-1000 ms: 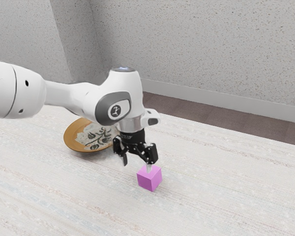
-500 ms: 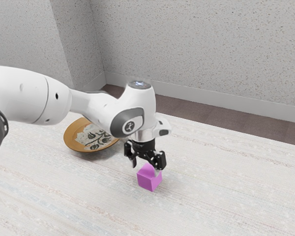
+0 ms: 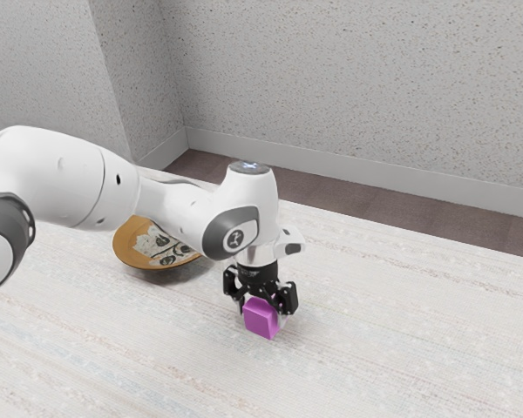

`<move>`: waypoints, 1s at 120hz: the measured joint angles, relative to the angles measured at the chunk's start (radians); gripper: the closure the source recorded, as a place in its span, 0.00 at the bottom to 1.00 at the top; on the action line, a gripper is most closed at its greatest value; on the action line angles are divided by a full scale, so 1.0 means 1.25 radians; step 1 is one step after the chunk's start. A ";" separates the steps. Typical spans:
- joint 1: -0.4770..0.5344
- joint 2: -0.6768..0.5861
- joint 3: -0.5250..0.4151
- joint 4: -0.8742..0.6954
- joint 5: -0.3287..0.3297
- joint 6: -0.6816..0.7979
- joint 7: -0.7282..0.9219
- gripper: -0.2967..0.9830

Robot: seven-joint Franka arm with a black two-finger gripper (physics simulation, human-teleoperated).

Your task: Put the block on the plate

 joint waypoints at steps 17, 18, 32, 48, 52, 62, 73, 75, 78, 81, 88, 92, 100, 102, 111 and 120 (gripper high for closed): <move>0.000 -0.001 0.000 0.001 0.005 0.004 -0.002 0.35; 0.000 -0.001 0.000 0.001 0.005 0.004 -0.002 0.36; -0.001 -0.001 0.000 0.001 0.008 0.006 -0.003 0.42; -0.002 -0.019 0.001 0.001 0.010 0.006 -0.005 0.44; -0.002 -0.032 0.002 0.001 0.011 0.004 -0.005 0.45; -0.001 -0.071 0.010 0.001 0.026 -0.002 -0.007 0.46; 0.027 -0.124 0.021 0.002 0.057 -0.021 -0.009 0.46; 0.031 -0.136 0.023 0.001 0.064 -0.026 -0.010 0.46; 0.039 -0.155 0.027 -0.002 0.074 -0.034 -0.010 0.46; 0.050 -0.174 0.031 -0.007 0.084 -0.042 -0.011 0.46; 0.087 -0.207 0.036 -0.017 0.106 -0.058 -0.011 0.46; 0.111 -0.218 0.037 -0.020 0.116 -0.066 -0.010 0.45; 0.156 -0.229 0.038 -0.019 0.131 -0.078 -0.005 0.45; 0.169 -0.230 0.038 -0.019 0.134 -0.080 -0.003 0.45; 0.228 -0.231 0.038 -0.019 0.142 -0.086 0.010 0.45; 0.282 -0.222 0.035 -0.019 0.146 -0.087 0.027 0.45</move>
